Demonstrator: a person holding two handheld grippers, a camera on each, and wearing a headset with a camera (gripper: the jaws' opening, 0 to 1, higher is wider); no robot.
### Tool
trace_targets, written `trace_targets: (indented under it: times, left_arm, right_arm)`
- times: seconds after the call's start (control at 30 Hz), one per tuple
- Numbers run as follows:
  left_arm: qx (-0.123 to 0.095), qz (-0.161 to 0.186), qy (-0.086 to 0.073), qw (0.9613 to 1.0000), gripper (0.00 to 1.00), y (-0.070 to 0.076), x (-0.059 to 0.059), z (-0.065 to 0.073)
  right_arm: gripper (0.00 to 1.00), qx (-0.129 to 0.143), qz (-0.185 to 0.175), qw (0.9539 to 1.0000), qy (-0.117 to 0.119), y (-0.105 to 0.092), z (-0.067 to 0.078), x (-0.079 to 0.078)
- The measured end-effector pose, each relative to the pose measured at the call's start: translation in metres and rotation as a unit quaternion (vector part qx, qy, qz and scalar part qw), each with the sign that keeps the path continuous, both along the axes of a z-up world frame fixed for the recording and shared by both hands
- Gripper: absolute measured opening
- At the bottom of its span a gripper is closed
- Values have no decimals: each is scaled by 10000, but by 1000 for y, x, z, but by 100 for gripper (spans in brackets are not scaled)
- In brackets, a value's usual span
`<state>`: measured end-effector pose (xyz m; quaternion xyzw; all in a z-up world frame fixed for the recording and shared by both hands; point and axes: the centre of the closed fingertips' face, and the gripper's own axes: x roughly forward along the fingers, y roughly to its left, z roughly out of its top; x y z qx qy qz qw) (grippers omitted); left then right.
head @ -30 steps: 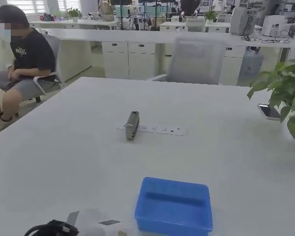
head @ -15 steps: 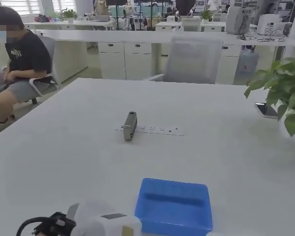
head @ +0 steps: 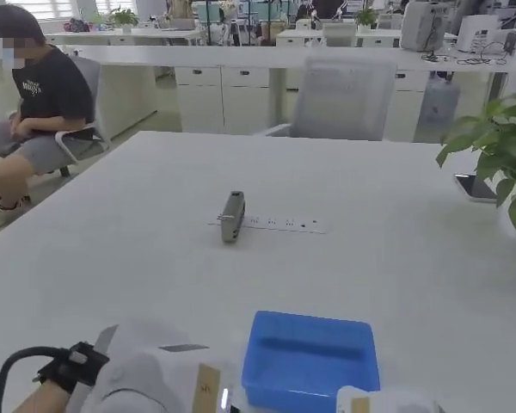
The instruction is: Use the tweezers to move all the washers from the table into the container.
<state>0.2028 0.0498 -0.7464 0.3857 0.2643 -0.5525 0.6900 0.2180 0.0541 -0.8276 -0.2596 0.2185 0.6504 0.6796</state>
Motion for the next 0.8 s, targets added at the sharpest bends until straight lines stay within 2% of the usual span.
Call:
trace_targets:
  times: [0.27,0.33,0.4,0.47,0.57,0.6,0.7,0.8]
  left_arm:
    - [43,0,-11,10000,0,1,9,-1]
    - [-3,-15,-8,10000,0,0,11,-1]
    - [16,-2,15,10000,0,0,13,0]
    - [27,-10,40,10000,0,-2,16,0]
    - [-20,63,123,9999,0,-6,26,2]
    - [-28,90,151,9998,0,-7,29,3]
    - [-40,191,270,9994,0,-13,39,4]
    - [-55,237,313,9992,0,-16,43,4]
  right_arm:
    - [7,68,-93,9999,52,5,-1,6]
    - [7,112,-146,9997,137,4,-3,8]
    - [7,212,-305,9983,446,5,-4,8]
    - [7,207,-307,9981,494,4,-4,11]
    - [6,218,-447,9963,706,3,-4,15]
    - [5,234,-594,9937,926,2,-4,14]
    - [4,219,-556,9940,917,0,-5,20]
    - [3,257,-605,9932,962,-1,-4,20]
